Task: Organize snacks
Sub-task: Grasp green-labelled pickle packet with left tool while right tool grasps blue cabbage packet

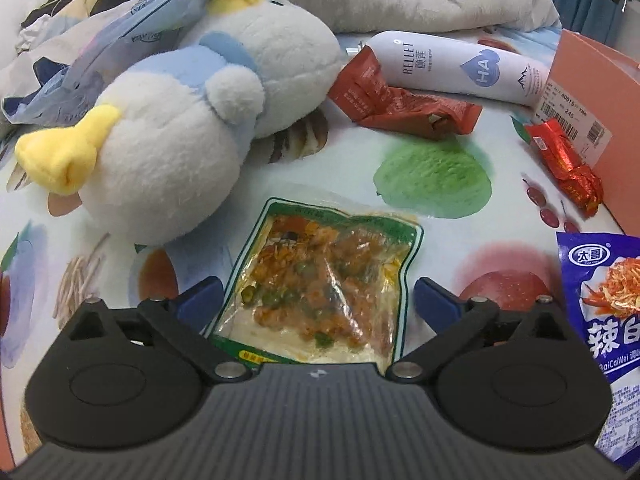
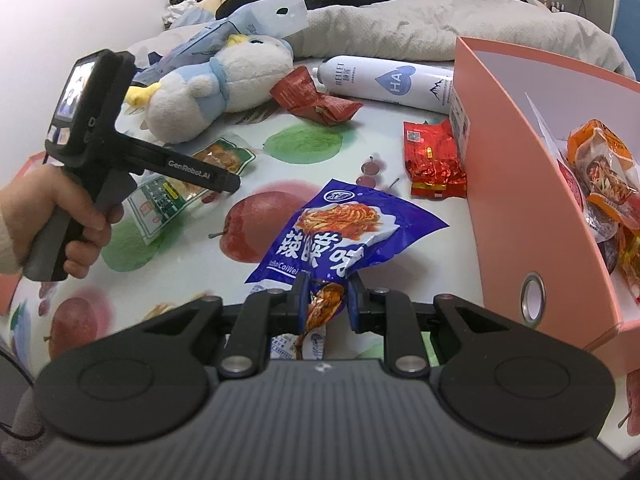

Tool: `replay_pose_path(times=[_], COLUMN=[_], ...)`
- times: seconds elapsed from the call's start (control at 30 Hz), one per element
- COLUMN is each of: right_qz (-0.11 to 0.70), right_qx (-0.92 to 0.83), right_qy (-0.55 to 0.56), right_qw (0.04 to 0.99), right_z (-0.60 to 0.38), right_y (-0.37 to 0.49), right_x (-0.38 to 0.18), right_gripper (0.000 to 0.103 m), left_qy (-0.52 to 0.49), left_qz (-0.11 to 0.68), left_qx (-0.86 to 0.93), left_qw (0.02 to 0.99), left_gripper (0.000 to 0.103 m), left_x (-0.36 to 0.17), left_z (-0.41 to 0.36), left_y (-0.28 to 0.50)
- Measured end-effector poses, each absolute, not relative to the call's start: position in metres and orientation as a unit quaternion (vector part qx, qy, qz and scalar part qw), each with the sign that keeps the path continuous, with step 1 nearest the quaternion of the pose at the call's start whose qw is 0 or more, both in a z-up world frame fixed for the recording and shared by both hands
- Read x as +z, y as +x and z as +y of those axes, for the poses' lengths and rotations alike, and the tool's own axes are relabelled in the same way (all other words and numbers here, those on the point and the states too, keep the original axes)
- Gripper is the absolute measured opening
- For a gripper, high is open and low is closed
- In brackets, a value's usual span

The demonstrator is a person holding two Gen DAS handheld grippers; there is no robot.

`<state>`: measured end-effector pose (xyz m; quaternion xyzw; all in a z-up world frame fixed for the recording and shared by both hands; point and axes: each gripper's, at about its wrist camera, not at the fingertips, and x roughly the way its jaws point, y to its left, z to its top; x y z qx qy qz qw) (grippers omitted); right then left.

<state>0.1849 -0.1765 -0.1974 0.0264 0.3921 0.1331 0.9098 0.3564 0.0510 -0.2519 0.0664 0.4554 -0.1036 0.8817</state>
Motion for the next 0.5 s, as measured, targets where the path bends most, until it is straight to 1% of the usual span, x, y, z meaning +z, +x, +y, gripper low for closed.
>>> replay_pose_path(times=[0.03, 0.07, 0.13, 0.17, 0.23, 0.3, 0.4, 0.5], right_qz=[0.392, 0.392, 0.392, 0.392, 0.391, 0.389, 0.383, 0.378], right_qx=[0.132, 0.131, 0.129, 0.128, 0.126, 0.125, 0.123, 0.122], right_qy=[0.027, 0.027, 0.029, 0.031, 0.033, 0.033, 0.033, 0.034], right_qw=[0.91, 0.91, 0.91, 0.91, 0.911, 0.912, 0.915, 0.917], right_z=[-0.177, -0.178, -0.179, -0.18, -0.182, -0.184, -0.185, -0.188], right_y=[0.185, 0.185, 0.185, 0.185, 0.185, 0.185, 0.184, 0.183], right_x=[-0.198, -0.198, -0.198, -0.198, -0.198, -0.196, -0.192, -0.188], right_gripper=[0.023, 0.023, 0.023, 0.023, 0.023, 0.023, 0.023, 0.022], left_qy=[0.065, 0.064, 0.061, 0.059, 0.057, 0.051, 0.047, 0.017], left_qz=[0.454, 0.451, 0.452, 0.452, 0.451, 0.453, 0.453, 0.46], left_qx=[-0.106, -0.108, -0.108, -0.108, -0.11, -0.111, -0.11, -0.104], left_qw=[0.883, 0.883, 0.883, 0.884, 0.884, 0.883, 0.884, 0.882], left_gripper=[0.095, 0.092, 0.083, 0.081, 0.069, 0.063, 0.059, 0.055], left_x=[-0.251, -0.25, -0.248, -0.247, -0.246, -0.243, -0.242, -0.237], left_z=[0.05, 0.048, 0.045, 0.045, 0.041, 0.04, 0.039, 0.042], left_y=[0.355, 0.35, 0.346, 0.344, 0.341, 0.336, 0.33, 0.323])
